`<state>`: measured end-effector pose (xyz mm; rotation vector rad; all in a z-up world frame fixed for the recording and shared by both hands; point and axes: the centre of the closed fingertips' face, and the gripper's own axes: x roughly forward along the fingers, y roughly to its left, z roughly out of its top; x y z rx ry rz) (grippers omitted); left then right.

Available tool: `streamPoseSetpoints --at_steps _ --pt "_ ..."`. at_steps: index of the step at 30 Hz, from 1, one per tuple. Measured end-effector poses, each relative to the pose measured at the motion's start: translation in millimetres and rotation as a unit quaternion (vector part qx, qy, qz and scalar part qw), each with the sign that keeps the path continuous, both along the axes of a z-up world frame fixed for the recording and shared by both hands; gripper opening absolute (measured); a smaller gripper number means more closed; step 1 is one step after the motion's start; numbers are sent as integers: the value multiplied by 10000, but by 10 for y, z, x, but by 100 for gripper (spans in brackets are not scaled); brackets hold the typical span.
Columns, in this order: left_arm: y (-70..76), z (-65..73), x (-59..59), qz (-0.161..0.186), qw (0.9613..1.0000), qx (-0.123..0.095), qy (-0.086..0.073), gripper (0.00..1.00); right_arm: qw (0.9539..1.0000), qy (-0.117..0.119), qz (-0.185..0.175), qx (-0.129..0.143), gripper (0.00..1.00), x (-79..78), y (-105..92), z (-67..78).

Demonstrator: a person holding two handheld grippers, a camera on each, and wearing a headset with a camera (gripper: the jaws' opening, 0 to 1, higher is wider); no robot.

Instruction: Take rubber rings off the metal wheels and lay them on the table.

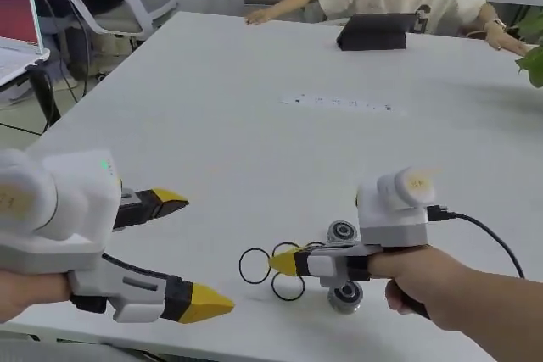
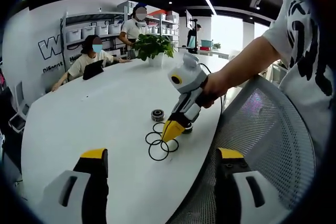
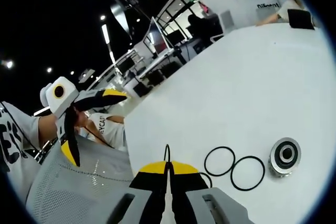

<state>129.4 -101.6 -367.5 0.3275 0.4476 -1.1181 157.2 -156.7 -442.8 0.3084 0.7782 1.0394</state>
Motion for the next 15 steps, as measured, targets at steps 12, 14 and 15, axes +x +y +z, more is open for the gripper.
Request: streamPoseSetpoints --at_steps 12,14,15 --pt "7 -14 9 -5 10000 8 41 82 9997 77 149 -166 0 -26 44 -121" --pt "6 -18 8 -8 10000 10 52 82 9996 70 169 -201 0 -31 45 -134" --pt "6 -18 10 -4 10000 6 52 82 9996 66 176 -215 0 -33 48 -138"
